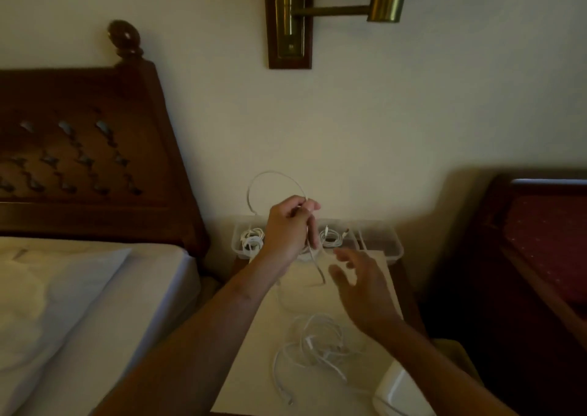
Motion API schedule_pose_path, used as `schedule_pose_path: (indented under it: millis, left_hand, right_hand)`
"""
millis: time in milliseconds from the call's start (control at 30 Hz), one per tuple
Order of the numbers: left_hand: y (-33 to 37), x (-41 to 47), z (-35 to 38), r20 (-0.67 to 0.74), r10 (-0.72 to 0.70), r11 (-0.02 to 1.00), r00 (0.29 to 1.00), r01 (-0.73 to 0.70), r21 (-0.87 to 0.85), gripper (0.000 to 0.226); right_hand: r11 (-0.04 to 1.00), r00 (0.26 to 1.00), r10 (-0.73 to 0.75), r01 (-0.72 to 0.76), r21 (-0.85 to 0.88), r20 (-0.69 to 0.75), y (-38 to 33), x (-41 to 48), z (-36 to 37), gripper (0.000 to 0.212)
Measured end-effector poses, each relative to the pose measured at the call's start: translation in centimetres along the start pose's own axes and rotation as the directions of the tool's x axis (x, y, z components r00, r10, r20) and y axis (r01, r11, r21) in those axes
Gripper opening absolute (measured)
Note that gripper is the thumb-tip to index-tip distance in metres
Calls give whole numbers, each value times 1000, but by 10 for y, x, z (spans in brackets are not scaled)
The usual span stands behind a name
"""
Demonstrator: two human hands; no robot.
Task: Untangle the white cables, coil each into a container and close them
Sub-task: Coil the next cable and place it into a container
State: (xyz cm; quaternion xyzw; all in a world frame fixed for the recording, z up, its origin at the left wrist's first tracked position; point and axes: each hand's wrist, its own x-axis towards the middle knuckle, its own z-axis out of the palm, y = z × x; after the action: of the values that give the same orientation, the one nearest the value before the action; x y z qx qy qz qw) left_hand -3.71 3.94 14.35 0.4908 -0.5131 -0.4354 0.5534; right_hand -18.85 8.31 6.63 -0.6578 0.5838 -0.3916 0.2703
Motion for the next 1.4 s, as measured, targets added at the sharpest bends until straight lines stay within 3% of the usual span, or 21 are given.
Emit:
schedule_pose_path:
  millis: [100, 233, 333, 400, 500, 567, 700, 767, 867, 933, 967, 1033, 1100, 1167, 1200, 1267, 1300, 1400]
  left_hand:
    - [24, -5, -4, 84, 0, 995, 996, 9, -101, 24]
    - [56, -12, -5, 92, 58, 976, 994, -37, -216, 24]
    - [70, -11, -15, 10, 51, 957, 999, -45, -288, 23]
    - [75, -10, -22, -30, 12, 943, 999, -21, -332, 22]
    - [78, -14, -30, -7, -17, 904, 1000, 12, -427, 21]
    - [76, -22, -33, 63, -26, 920, 998, 49, -390, 32]
    - [50, -51, -33, 259, -61, 985, 964, 100, -141, 81]
    - [27, -75, -28, 372, -14, 999, 928, 31, -38, 71]
    - [-4, -103, -26, 459, 33, 994, 888, -77, 78, 31]
    - [-11, -111, -28, 389, 41, 992, 920, -85, 97, 22]
    - [-9, -112, -29, 338, 33, 993, 941, -70, 97, 23]
    - [-2, -111, -32, 264, -36, 993, 964, 4, 119, 27]
    - [5, -107, -33, 252, -128, 979, 959, 81, 189, 30]
    - [15, -103, -32, 289, -216, 965, 933, 159, 207, 34]
    - [20, -101, -31, 321, -249, 962, 914, 194, 194, 35]
    - [32, -98, -31, 414, -292, 956, 862, 253, 148, 33]
    - [37, -97, -33, 467, -308, 951, 829, 286, 119, 31]
    - [45, -101, -46, 647, -267, 952, 714, 301, 61, 30]
  right_hand:
    - [993, 993, -107, 104, 48, 57, 2, -21, 11, 40]
    - [943, 953, -290, 269, 195, 86, -32, -21, 6, 10]
    - [888, 938, -345, 313, 338, 37, -58, -21, -12, 20]
    - [864, 928, -357, 287, 413, 103, -72, -23, -28, 29]
    - [907, 896, -376, 303, 293, 235, -83, -23, -38, 15]
    - [918, 916, -348, 291, 268, 197, -90, -21, -40, 13]
    - [860, 974, -206, 227, 456, -96, -106, -8, -56, 15]
    - [828, 979, -123, 191, 527, -162, -112, 2, -65, 16]
    - [808, 983, -42, 138, 573, -178, -110, 13, -77, 16]
    - [850, 980, 2, 103, 517, -200, -99, 18, -83, 15]
    - [910, 978, 9, 79, 407, -209, -91, 20, -85, 15]
    - [1000, 977, -10, 10, -3, -213, -73, 18, -84, 20]
    - [960, 963, -104, 32, -277, -249, -57, 6, -77, 37]
    - [888, 910, -372, 293, -354, -181, -51, -15, -68, 46]
    - [804, 857, -509, 440, -401, -81, -49, -23, -62, 46]
    - [652, 762, -642, 600, -463, 83, -46, -34, -54, 31]
    - [654, 756, -649, 613, -442, 88, -44, -34, -52, 23]
    - [872, 865, -480, 451, -191, -147, -46, -22, -65, 28]
